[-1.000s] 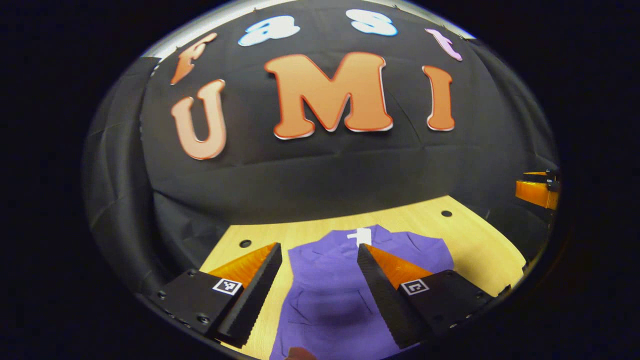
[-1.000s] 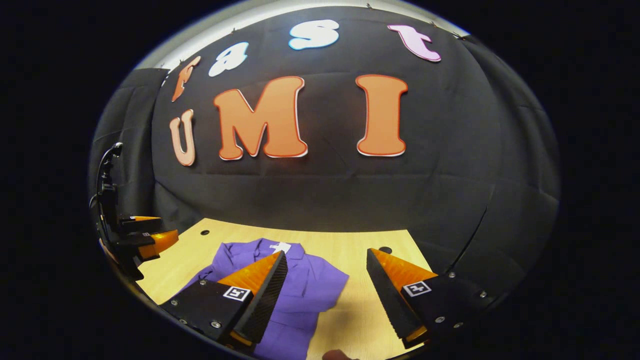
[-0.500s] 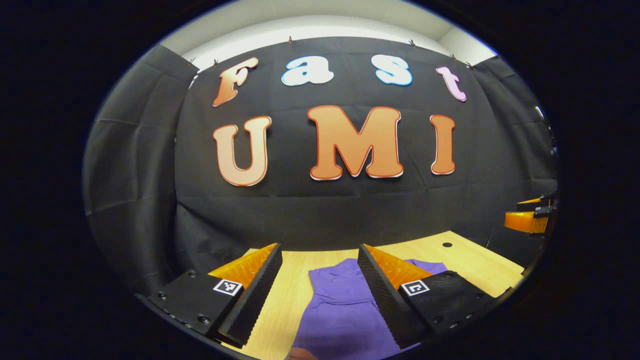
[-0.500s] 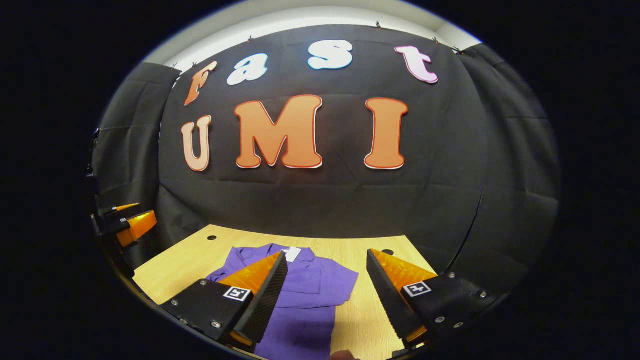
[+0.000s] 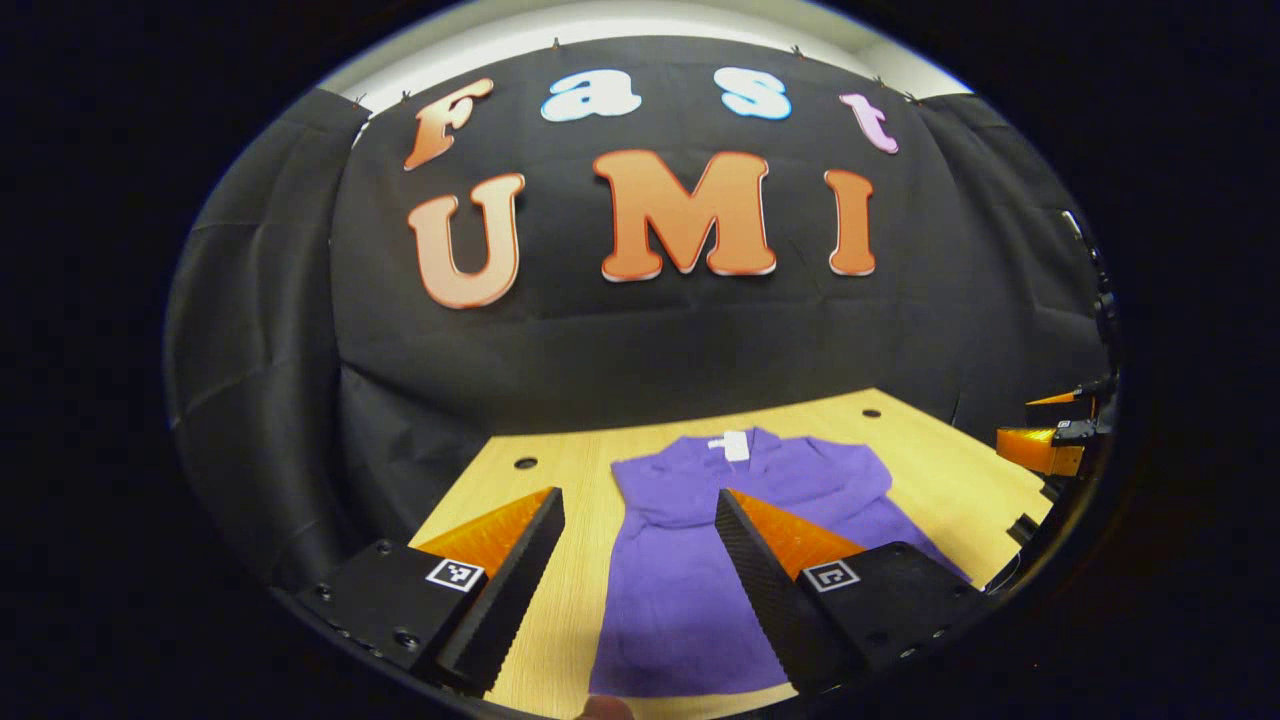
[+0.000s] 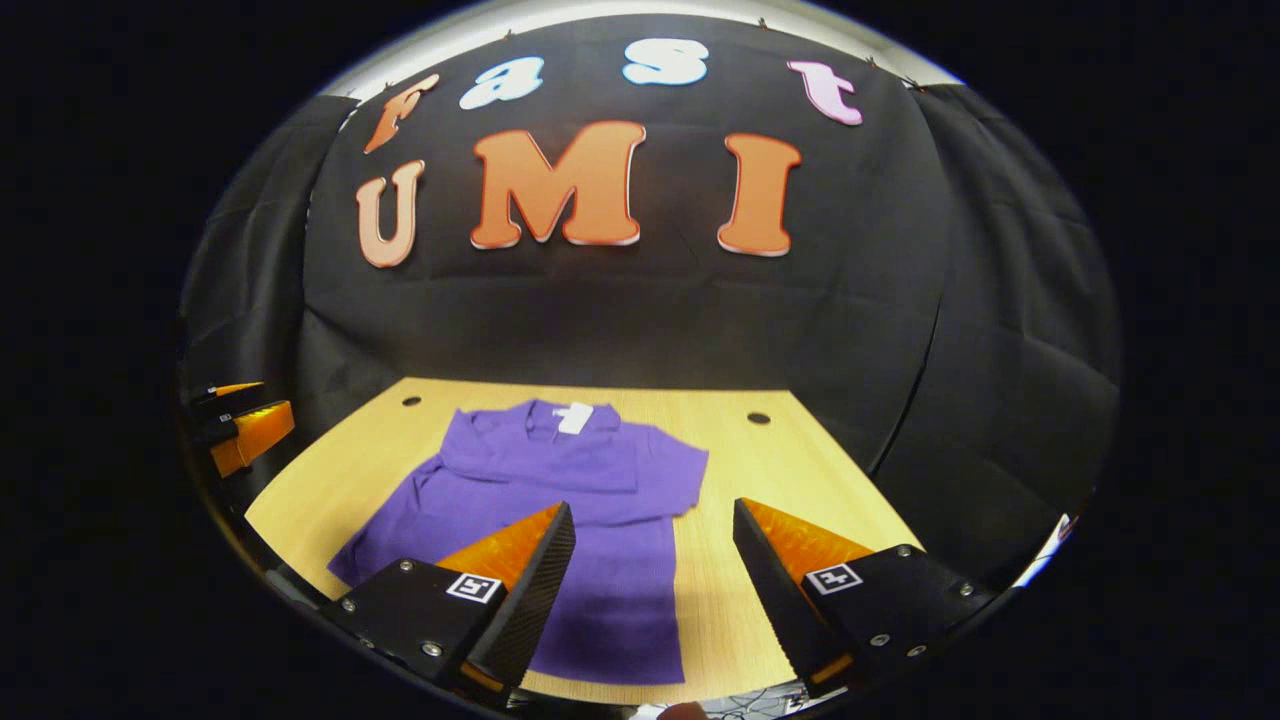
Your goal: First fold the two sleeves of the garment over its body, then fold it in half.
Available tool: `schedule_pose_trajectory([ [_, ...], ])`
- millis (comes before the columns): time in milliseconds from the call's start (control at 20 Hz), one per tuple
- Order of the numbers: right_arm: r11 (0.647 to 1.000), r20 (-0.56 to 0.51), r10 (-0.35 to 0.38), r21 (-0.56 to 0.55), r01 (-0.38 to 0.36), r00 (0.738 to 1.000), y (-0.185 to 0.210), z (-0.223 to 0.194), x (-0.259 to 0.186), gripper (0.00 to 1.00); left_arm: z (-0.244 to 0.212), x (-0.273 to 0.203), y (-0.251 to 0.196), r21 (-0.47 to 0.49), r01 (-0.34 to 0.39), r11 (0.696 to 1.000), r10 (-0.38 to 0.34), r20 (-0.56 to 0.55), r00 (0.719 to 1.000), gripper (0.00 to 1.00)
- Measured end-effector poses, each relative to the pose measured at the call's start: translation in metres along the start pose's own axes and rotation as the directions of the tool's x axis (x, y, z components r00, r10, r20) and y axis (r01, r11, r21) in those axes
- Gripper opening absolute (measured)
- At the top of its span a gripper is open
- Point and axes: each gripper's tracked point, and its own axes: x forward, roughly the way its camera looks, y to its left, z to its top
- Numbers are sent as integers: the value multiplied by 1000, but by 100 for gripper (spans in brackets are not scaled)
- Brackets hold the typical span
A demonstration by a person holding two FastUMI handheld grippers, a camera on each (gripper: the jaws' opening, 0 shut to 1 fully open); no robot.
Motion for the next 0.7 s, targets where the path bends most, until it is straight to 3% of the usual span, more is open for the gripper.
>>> schedule_pose_trajectory([
  [200,999,-174,-13,40,20,985,-1,-60,9,95,-52,8,6,9,8,1000,-7,-141,990,100],
  [400,994,-324,9,105,27,946,6,-110,6,95,-113,3,16,1,0,1000,0,-328,945,100],
  [550,995,-405,22,100,20,914,6,-140,10,95,-160,9,13,-48,0,999,-22,-467,884,100],
  [700,998,-485,10,63,23,874,1,-168,8,95,-205,12,11,-96,-17,995,-46,-614,788,100],
])
